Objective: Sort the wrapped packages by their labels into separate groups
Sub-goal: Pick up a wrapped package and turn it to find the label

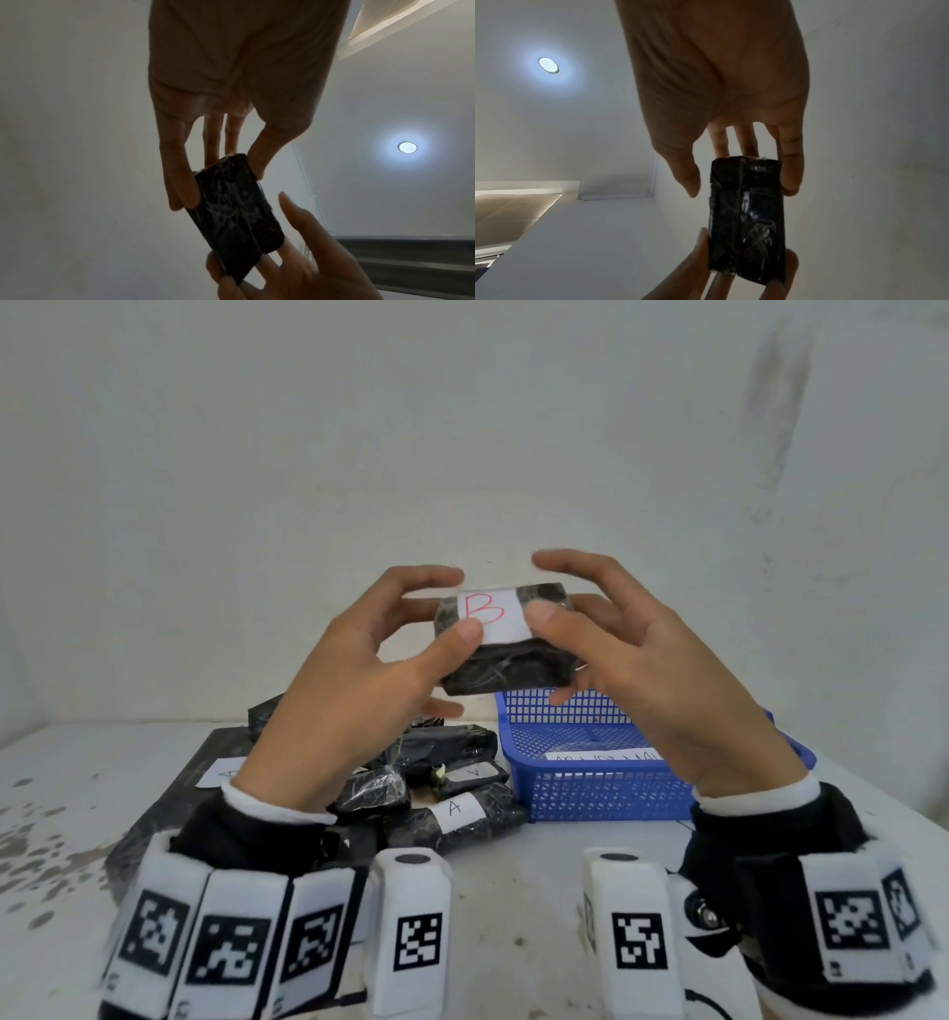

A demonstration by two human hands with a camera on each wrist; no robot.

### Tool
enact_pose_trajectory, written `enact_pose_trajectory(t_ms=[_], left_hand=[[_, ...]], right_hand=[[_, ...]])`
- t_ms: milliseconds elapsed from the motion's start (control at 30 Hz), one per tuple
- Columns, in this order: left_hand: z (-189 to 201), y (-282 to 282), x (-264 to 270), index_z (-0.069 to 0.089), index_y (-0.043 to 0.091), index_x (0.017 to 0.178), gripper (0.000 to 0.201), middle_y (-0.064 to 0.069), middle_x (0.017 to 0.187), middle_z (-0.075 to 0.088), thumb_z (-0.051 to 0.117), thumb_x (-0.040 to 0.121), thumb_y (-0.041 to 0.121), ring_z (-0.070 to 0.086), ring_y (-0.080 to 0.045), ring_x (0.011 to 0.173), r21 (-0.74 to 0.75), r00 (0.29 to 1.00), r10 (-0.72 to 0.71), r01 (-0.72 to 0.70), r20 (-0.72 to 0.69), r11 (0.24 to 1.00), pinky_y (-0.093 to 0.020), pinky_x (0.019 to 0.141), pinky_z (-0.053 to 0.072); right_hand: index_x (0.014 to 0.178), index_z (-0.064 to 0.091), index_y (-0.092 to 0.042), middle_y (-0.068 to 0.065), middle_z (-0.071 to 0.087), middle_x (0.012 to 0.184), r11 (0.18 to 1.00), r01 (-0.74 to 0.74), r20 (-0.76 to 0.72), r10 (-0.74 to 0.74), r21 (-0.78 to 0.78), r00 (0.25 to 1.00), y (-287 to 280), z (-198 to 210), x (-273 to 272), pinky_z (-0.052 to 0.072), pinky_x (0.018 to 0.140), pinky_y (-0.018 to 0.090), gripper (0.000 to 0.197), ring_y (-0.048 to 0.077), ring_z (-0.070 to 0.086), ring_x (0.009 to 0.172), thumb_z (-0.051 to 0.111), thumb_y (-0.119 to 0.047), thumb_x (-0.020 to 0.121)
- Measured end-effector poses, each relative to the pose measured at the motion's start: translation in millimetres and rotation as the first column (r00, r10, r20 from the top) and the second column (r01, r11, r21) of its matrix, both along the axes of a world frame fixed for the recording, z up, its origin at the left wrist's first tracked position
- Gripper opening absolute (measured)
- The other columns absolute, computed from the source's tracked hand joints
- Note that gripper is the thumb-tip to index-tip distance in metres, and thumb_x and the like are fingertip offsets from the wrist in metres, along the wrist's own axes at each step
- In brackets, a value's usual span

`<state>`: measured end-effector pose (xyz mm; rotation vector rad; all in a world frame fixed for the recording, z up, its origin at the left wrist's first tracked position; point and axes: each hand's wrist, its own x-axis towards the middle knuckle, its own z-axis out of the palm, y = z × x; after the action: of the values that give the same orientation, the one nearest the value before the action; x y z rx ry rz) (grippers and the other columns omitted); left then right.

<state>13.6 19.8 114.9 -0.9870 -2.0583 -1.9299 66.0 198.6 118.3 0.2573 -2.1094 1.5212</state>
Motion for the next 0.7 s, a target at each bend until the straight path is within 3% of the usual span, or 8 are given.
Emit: enact_pose_trajectory(t_ms=[100,200,300,367,433,533,633,700], left_hand=[[-0.6,1.5,-1.6,0.061,0.026,0.123,0.047,0.014,0.114,0.069,0.076,0.08,0.034,0.073,-0.014,0.084,0.02,0.999,0.025,-0.026,0.025,0.999,-0.039,0.085,0.057],[0.6,2.5,-0.1,0.066,0.02,0.115,0.031,0.009,0.115,0.069,0.072,0.085,0.027,0.073,-0.014,0.084,0.042,0.999,0.046,-0.047,0.013,0.998,-0.04,0.088,0.057],[0.8,2.9,0.3,0.067,0.021,0.109,0.026,0.013,0.12,0.066,0.071,0.084,0.027,0.074,-0.017,0.08,0.07,0.996,0.073,-0.076,0.047,0.995,-0.04,0.09,0.056],[1.2,2.4,-0.7,0.067,0.022,0.108,0.032,0.017,0.125,0.062,0.077,0.079,0.032,0.074,-0.018,0.079,0.069,0.994,0.089,-0.093,0.058,0.993,-0.041,0.092,0.054],[1.8,1.9,-0.3,0.068,0.024,0.106,0.039,0.013,0.115,0.069,0.079,0.072,0.041,0.075,-0.018,0.079,0.035,0.995,0.094,-0.095,0.046,0.995,-0.043,0.095,0.052],[1.8,2.1,0.8,0.071,0.025,0.098,0.04,0.008,0.107,0.071,0.073,0.065,0.047,0.074,-0.019,0.079,0.032,0.996,0.081,-0.083,0.032,0.996,-0.043,0.093,0.053],[1.2,2.8,1.2,0.07,0.027,0.091,0.033,0.007,0.1,0.072,0.074,0.065,0.048,0.074,-0.018,0.078,0.02,0.998,0.056,-0.056,0.019,0.998,-0.044,0.093,0.054],[1.3,3.8,1.8,0.068,0.026,0.088,0.034,0.007,0.093,0.072,0.08,0.067,0.05,0.073,-0.016,0.075,0.022,0.999,0.046,-0.046,0.008,0.999,-0.043,0.091,0.054]], right_hand=[[0.132,0.058,-0.038,-0.005,0.071,0.119,1.0,0.0,-0.005,0.0,-0.017,1.0,0.8,0.2,-1.8,0.06,0.082,0.033,0.046,0.019,0.073,0.097,0.07,-0.03,0.088],[0.126,0.065,-0.033,-0.001,0.075,0.112,1.0,0.015,0.019,-0.014,-0.021,1.0,0.8,-0.3,-4.2,0.057,0.093,0.036,0.04,0.017,0.075,0.094,0.071,-0.034,0.087],[0.121,0.068,-0.029,0.003,0.076,0.105,1.0,0.012,0.023,-0.012,0.006,1.0,0.4,-0.3,-4.3,0.057,0.094,0.035,0.034,0.016,0.074,0.094,0.071,-0.035,0.087],[0.116,0.069,-0.031,0.001,0.076,0.103,0.999,0.02,0.015,-0.021,0.04,1.0,-0.8,-0.1,-2.9,0.059,0.089,0.035,0.035,0.019,0.073,0.089,0.072,-0.042,0.083],[0.114,0.068,-0.033,0.0,0.075,0.102,0.998,0.03,0.009,-0.03,0.061,1.0,-1.7,0.2,-1.0,0.06,0.075,0.032,0.043,0.021,0.072,0.082,0.072,-0.051,0.075],[0.111,0.067,-0.033,0.001,0.073,0.102,0.997,0.028,0.009,-0.029,0.068,1.0,-2.4,1.0,1.8,0.053,0.055,0.026,0.038,0.013,0.069,0.066,0.075,-0.046,0.076],[0.103,0.067,-0.033,0.0,0.073,0.099,0.997,0.028,0.003,-0.028,0.073,1.0,-2.6,1.1,3.0,0.046,0.048,0.023,0.042,0.01,0.063,0.059,0.072,-0.054,0.067],[0.097,0.068,-0.032,-0.001,0.072,0.091,0.998,0.028,-0.004,-0.027,0.065,1.0,-3.1,0.9,2.3,0.045,0.049,0.023,0.041,0.011,0.062,0.059,0.069,-0.057,0.064]])
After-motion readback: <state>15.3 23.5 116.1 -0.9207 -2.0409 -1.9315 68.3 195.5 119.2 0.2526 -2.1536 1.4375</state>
